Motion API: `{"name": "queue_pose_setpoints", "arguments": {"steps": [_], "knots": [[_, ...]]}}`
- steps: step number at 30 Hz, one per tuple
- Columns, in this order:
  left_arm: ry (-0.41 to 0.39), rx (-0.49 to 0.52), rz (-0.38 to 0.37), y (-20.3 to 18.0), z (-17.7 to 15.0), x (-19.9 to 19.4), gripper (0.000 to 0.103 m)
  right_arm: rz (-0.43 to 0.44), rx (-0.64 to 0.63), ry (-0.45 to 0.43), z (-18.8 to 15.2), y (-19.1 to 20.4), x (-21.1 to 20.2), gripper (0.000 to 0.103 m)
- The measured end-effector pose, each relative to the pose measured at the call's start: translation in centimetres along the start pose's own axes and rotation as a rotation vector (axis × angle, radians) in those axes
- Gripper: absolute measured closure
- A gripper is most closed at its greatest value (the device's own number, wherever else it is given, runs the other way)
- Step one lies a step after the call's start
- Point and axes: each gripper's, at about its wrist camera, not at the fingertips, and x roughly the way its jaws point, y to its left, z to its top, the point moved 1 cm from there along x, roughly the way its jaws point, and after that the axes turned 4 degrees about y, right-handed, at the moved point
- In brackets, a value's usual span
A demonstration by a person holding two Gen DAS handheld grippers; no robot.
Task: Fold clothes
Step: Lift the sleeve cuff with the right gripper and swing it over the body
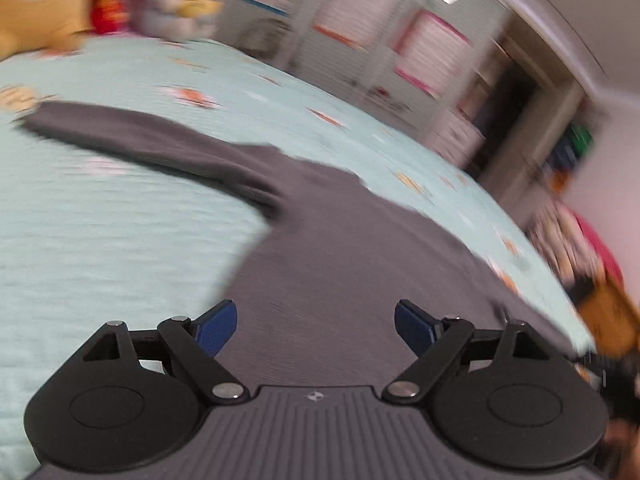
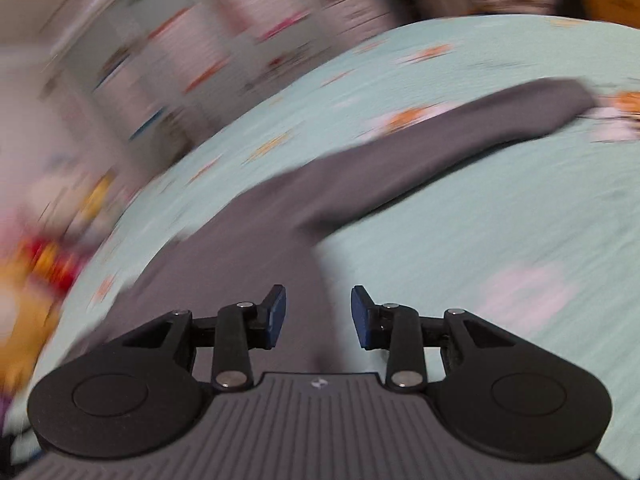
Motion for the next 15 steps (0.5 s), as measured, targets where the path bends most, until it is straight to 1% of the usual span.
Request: {"name": "queue_pose_setpoints", "arguments": {"steps": [2, 3, 6, 9, 11, 12, 14, 15], "knots": [[-0.032, -0.069, 0.022, 2.5, 1.0, -0.6, 0.014, 0.062, -0.113, 0.070, -2.0, 4.4, 0.8, 0.066], [-0.040, -0.118, 0.029, 3.9, 1.7, -0.8, 0.014, 0.087, -0.168, 0.103, -3.0, 6.6, 1.4, 0.066], [-0.062, -0.275, 0.041, 8.2, 3.9, -0.9, 0.014, 0.142, -0.282, 0.192, -5.1, 11.9, 3.8, 0.066], [-0.109, -0.419, 0.050, 12.6, 6.6, -0.9, 0.014, 0.195, -0.281, 0.226, -5.9, 15.7, 6.4, 0.065], [-0.139, -0.511, 0.057, 15.4, 8.4, -0.7, 0.014, 0.225, -0.271, 0.239, -5.9, 17.3, 8.4, 0.060], [-0.150, -0.554, 0.060, 16.7, 9.3, -0.4, 0.014, 0.236, -0.281, 0.244, -6.0, 18.4, 9.3, 0.060], [-0.184, -0.622, 0.075, 19.1, 10.9, -0.1, 0.014, 0.236, -0.407, 0.229, -6.3, 21.9, 10.6, 0.060], [-0.215, -0.660, 0.081, 20.0, 11.2, -0.1, 0.014, 0.236, -0.469, 0.222, -6.5, 23.6, 11.2, 0.060]]}}
